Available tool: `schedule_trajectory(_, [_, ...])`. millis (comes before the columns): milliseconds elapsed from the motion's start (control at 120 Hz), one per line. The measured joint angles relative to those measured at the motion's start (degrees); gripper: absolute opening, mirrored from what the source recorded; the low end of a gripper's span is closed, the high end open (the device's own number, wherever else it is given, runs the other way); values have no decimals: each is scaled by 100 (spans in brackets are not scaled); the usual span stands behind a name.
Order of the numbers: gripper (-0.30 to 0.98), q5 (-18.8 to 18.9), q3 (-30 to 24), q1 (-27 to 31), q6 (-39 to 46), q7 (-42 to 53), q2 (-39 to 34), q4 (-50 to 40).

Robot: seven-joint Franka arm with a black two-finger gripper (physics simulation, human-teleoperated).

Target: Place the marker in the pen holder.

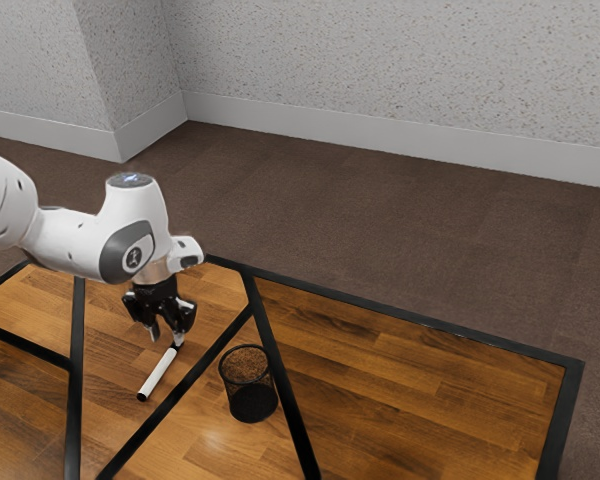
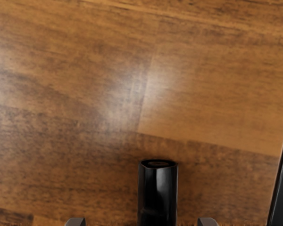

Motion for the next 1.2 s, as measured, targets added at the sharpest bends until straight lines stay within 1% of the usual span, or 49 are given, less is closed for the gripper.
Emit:
schedule_trajectory(342, [24, 33, -29, -8, 121, -326, 256, -18])
schedule_trajectory(525, [5, 32, -30, -8, 144, -432, 263, -22])
schedule_trajectory(642, [-3, 62, -33, -10, 148, -505, 196, -21])
schedule_trajectory(708, [-5, 90, -50, -12, 116, -548, -89, -32])
schedule_trajectory(775, [-7, 115, -93, -53, 37, -587, -540, -62])
schedule_trajectory(900, [-9, 154, -110, -338, -111, -663, -1290, -158])
schedule_trajectory(983, [-10, 170, -134, -565, -175, -709, -1572, -166])
schedule_trajectory(1092, [-10, 183, -131, -1035, -240, -766, -1942, -168])
schedule_trajectory(1200, [-10, 185, -238, -1288, -284, -813, -2065, -139])
